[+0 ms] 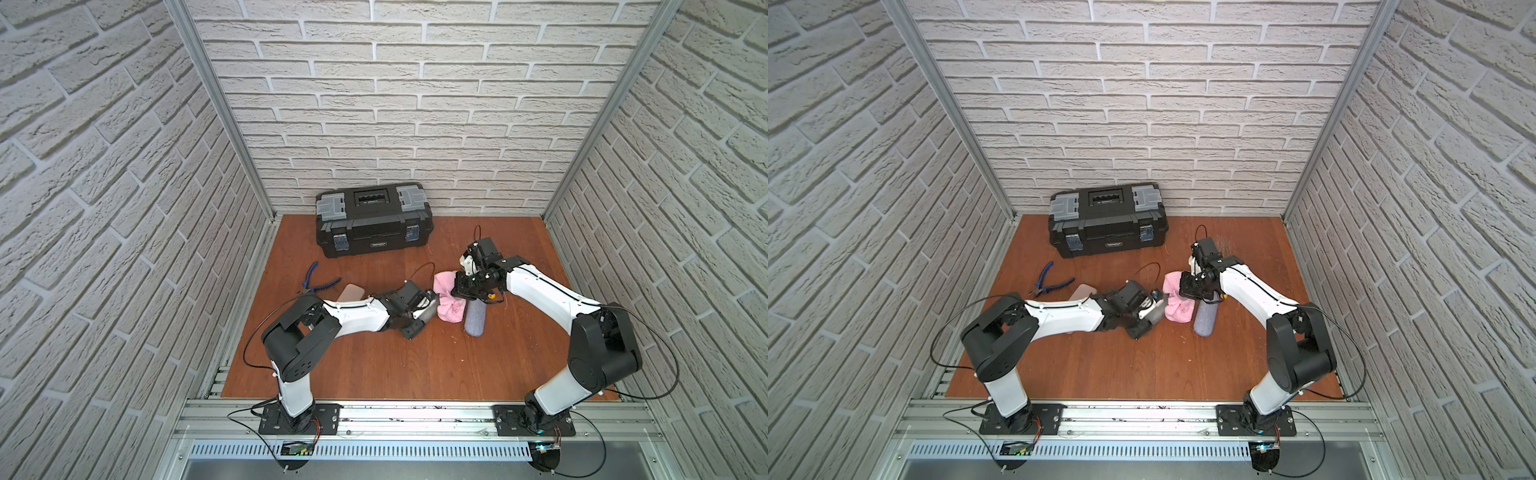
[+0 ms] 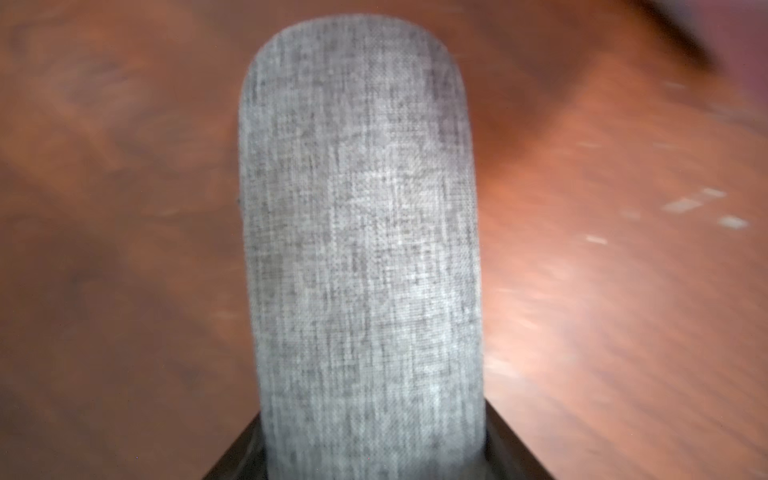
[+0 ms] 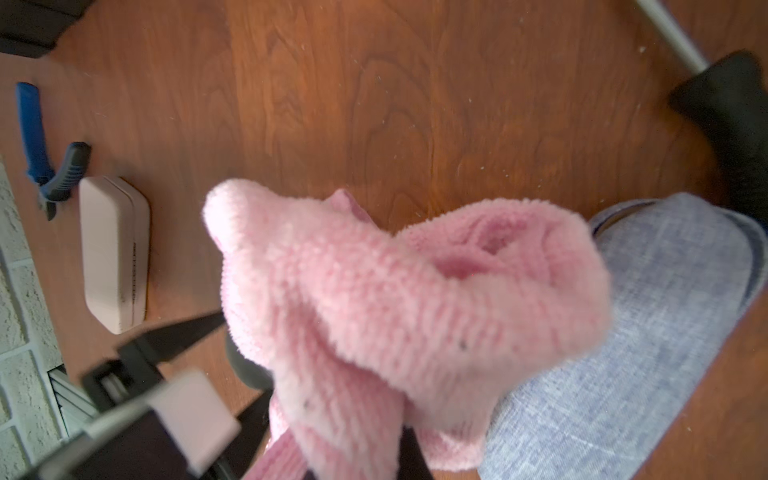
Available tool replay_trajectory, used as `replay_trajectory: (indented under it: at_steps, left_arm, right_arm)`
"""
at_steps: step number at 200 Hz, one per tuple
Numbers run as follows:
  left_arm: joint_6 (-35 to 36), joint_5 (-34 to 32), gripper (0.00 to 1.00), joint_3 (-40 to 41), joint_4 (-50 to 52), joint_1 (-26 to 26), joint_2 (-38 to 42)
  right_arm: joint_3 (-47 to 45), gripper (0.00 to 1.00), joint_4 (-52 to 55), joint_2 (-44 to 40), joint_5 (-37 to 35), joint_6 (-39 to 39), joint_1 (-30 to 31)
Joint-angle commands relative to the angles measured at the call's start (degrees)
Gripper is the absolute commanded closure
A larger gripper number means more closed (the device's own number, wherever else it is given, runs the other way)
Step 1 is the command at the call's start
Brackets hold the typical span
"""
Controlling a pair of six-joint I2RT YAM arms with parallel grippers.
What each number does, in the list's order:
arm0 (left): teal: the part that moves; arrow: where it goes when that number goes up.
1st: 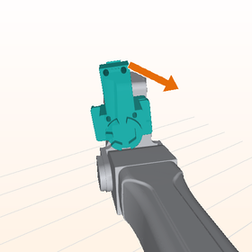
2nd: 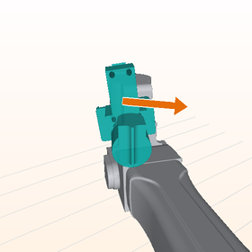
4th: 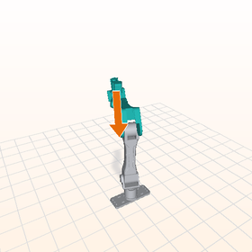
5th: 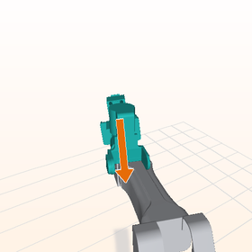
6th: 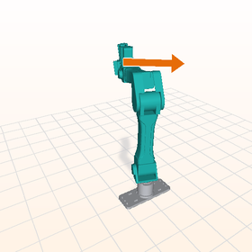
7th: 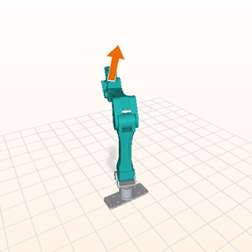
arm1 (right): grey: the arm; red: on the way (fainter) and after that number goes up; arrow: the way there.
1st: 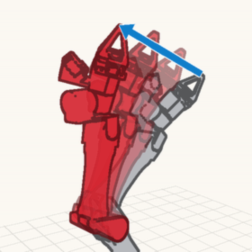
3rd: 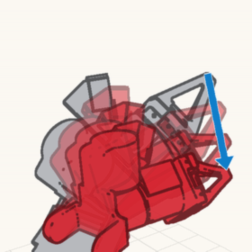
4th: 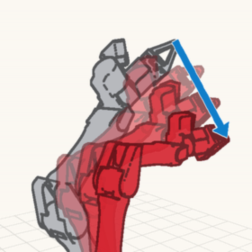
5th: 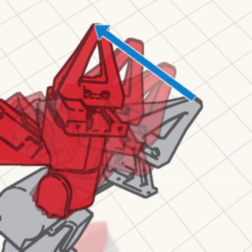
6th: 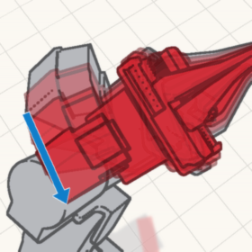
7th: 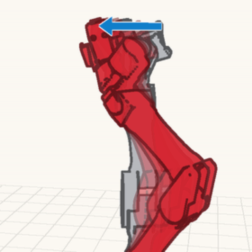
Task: Wipe the eyeglass case
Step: Move the eyeglass case from the center of the board, then wipe the dirt from the eyeglass case.
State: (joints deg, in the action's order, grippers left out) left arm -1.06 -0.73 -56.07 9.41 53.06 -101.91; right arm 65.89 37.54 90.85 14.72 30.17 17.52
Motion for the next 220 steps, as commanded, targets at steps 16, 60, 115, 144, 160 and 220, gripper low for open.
replay_trajectory:
  at_steps: [16,60,115,144,160,220]
  left_arm:
    - [0.8,-3.2,0.34,2.4,1.7,4.4,1.0]
    - [-2.7,-5.6,0.21,6.1,-3.6,4.8,3.8]
    - [-1.0,-3.9,0.30,11.0,-10.3,4.8,5.4]
    - [-0.4,-4.8,0.36,13.6,-15.2,4.6,6.6]
    - [-0.3,-4.4,0.39,14.6,-17.7,4.6,7.0]
    - [-1.1,-5.0,0.68,18.2,-21.0,4.9,8.7]
  right_arm:
    - [-2.4,0.98,1.2,-3.5,-4.3,-0.2,0.9]
    - [-3.4,0.97,1.6,-6.0,-5.8,1.5,1.6]
    - [-1.6,0.97,9.2,-5.6,-6.5,3.5,6.6]
    - [-5.3,0.97,4.9,-4.3,-3.3,10.5,10.2]
    - [-6.1,0.97,2.0,-2.7,-0.6,13.2,11.9]
    - [-3.8,0.98,13.7,3.8,-17.8,3.6,6.9]
